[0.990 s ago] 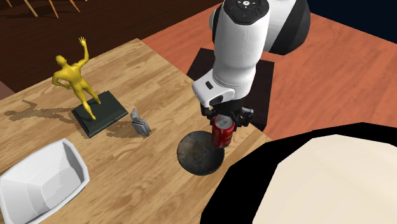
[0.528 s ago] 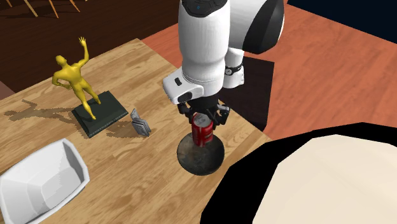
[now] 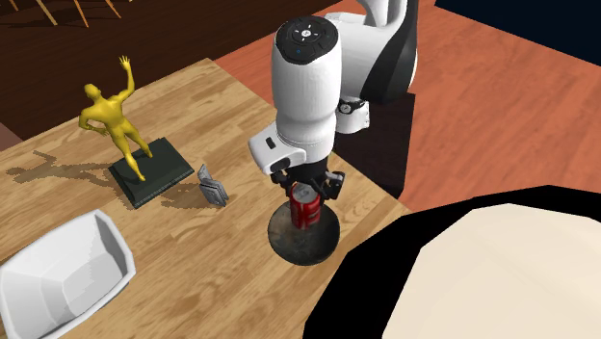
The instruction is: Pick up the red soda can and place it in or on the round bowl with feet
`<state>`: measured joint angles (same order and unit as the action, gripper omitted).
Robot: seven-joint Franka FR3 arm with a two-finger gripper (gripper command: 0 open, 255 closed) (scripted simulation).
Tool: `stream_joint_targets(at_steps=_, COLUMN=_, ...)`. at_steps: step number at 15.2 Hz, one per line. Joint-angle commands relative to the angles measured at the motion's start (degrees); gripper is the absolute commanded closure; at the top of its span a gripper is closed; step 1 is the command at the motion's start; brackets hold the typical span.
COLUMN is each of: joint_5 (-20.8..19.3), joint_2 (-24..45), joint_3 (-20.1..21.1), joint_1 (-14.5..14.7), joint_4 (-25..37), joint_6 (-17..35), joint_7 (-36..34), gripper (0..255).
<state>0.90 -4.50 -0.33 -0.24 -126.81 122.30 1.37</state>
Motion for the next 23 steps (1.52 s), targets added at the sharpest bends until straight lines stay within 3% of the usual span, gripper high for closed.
stream_joint_targets(at_steps=1, joint_5=0.02, joint_2=0.79, joint_3=-0.02, joint_1=-0.01, joint_4=-1.0, joint_6=1.85, joint_7=0.07, gripper=255)
stream_joint_targets(at_steps=10, joint_5=0.15, joint_2=4.8, joint_3=-0.01, joint_1=0.0, joint_4=-4.48, joint_6=9.34, joint_7=0.23, gripper=255)
stream_joint_targets(at_steps=18, joint_5=0.15, joint_2=4.8, joint_3=-0.01, joint_1=0.01, joint_4=-4.48, joint_6=9.34, joint_7=0.23, gripper=255)
stream_joint_targets(at_steps=19, joint_5=0.15, joint_2=4.8, joint_3=-0.01, joint_1=0.0, joint_4=-4.48, joint_6=9.34, joint_7=0.23, gripper=0)
stream_joint_targets(at_steps=23, joint_5=0.15, joint_2=4.8, joint_3=-0.01, joint_1=0.0, joint_4=-4.49, joint_6=9.34, joint_7=0.23, gripper=0)
